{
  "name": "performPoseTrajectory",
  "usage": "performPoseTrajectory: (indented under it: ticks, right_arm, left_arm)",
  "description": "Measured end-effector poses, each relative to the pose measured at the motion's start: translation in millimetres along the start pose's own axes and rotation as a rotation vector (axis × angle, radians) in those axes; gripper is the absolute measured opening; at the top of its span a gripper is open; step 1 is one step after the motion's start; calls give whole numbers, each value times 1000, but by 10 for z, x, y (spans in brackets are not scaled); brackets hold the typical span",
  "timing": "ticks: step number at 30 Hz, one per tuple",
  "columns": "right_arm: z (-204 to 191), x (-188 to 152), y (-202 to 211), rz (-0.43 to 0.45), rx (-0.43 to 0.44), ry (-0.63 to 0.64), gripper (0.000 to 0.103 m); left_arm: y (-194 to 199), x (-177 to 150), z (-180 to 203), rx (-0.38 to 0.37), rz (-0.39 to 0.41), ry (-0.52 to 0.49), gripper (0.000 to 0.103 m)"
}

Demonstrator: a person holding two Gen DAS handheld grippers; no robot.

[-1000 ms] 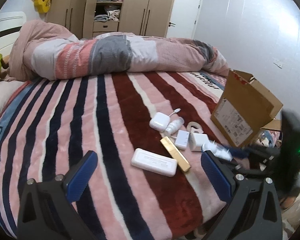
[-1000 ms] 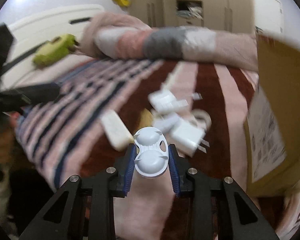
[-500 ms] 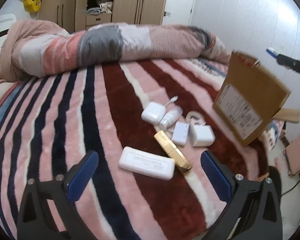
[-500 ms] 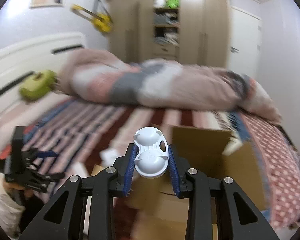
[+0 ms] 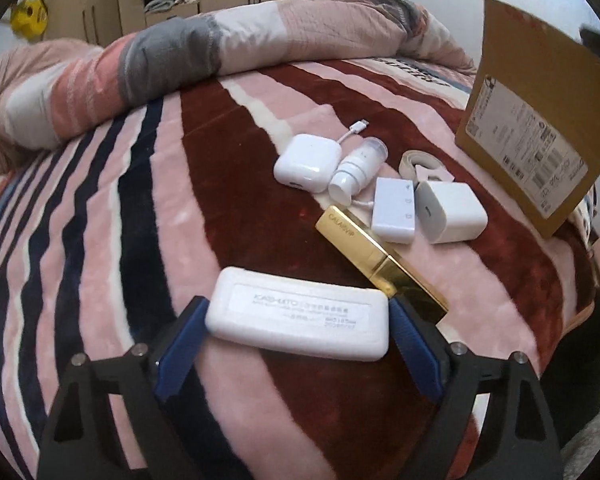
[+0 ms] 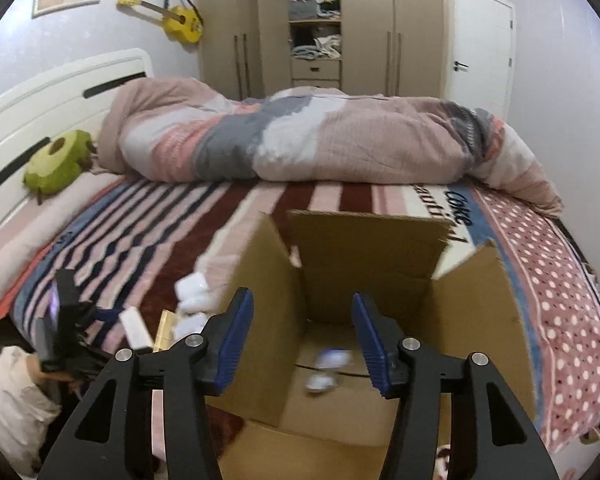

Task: Organize rigid objects
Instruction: 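Drop lens case in box with right tool while left grasps power bank, then release the power bank into the box with the left tool while the right tool grasps the gold tube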

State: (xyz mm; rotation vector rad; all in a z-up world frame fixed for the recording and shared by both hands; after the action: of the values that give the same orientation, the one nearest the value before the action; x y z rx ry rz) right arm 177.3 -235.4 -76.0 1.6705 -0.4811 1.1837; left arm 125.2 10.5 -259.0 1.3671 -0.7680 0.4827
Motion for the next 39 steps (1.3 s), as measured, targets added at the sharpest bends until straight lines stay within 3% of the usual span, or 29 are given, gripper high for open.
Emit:
performPoseTrajectory:
  ticks: [6,12,16,19,23,26,29,31,36,39]
  right_arm:
    - [-414,141,27,43,84,40,48]
    - [-1009,150,27,50,235,92,48]
    - [-1429,-91,-120,0,357,91,48]
    - [-1665,-424,-355,-75,412,71,48]
    - [-1753,-954,-873,-195,409,-34,48]
    - [-1682,-1231,-1245,-249,350,-68,46]
    - [-1624,-1358,-1545,-263,317,-93,35]
    - [-1629,-1359,-1605,-246,313,-79,15]
    - [-1490,-1372,-1428,-225,261,13,14]
    - [-1383,-1466,-1251,-221,286,47,14]
  left_arm:
    - [23,29,-52,-6,27,12,86]
    - [313,198,-227,4,93,46,86]
    - [726,318,-561,83,138,77,86]
    - [1030,360,-703,71,172,111,86]
    - [1357,416,-767,106,189,108,86]
    - [1580,489,-669,83,213,88,86]
    - [1808,654,-490,37,243,51,86]
    - [1891,778,-381,0,255,35,86]
    - [2011,1219,144,-62,294,-88,86]
    - [1971,1517,608,-142,312,-168,86]
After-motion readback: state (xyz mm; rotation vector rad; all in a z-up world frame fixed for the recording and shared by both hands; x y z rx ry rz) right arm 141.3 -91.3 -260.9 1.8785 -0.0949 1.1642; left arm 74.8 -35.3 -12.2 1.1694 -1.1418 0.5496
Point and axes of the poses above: each gripper's, at about its wrist camera, not at the fingertips, and y roughly against the way its jaws point, z to its right, x to its top, the point moved 9 cm from there along -y, roughly the way its jaws point, and after that the axes turned 8 degrees about z, right-handed, at the moved point
